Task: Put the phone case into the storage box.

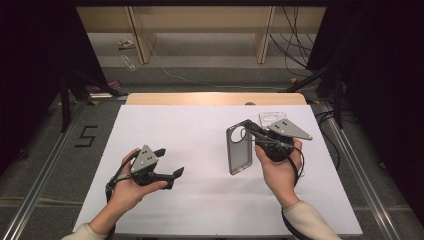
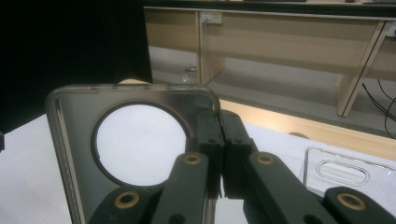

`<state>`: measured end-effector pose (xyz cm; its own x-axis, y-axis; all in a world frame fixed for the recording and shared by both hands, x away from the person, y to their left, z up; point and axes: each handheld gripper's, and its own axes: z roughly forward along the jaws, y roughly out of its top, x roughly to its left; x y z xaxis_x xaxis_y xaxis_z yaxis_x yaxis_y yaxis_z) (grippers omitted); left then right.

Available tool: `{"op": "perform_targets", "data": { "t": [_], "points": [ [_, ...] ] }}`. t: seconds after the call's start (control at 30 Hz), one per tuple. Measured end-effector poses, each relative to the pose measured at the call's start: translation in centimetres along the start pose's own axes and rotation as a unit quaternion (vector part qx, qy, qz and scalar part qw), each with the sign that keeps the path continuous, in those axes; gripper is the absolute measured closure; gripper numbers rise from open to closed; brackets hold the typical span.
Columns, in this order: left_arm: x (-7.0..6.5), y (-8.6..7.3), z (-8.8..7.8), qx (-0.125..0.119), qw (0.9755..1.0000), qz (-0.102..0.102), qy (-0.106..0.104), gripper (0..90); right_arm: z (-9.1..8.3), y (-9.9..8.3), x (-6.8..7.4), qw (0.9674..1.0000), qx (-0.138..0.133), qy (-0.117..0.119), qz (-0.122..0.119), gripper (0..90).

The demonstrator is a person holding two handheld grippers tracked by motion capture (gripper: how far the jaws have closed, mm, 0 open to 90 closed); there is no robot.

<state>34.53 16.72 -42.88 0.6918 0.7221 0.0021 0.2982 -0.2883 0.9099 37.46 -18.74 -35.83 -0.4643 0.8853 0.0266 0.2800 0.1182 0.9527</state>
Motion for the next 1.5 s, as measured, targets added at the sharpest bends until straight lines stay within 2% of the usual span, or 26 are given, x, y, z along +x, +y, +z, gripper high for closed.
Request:
{"op": "perform_targets", "data": {
  "t": [1.5],
  "points": [
    [0.1,0.0,0.0,0.0,1.0,-0.005,0.003,13.1,-0.5,0.9,-1.9,0.9998,-0.005,-0.014,0.011,89.0]
  ]
}}
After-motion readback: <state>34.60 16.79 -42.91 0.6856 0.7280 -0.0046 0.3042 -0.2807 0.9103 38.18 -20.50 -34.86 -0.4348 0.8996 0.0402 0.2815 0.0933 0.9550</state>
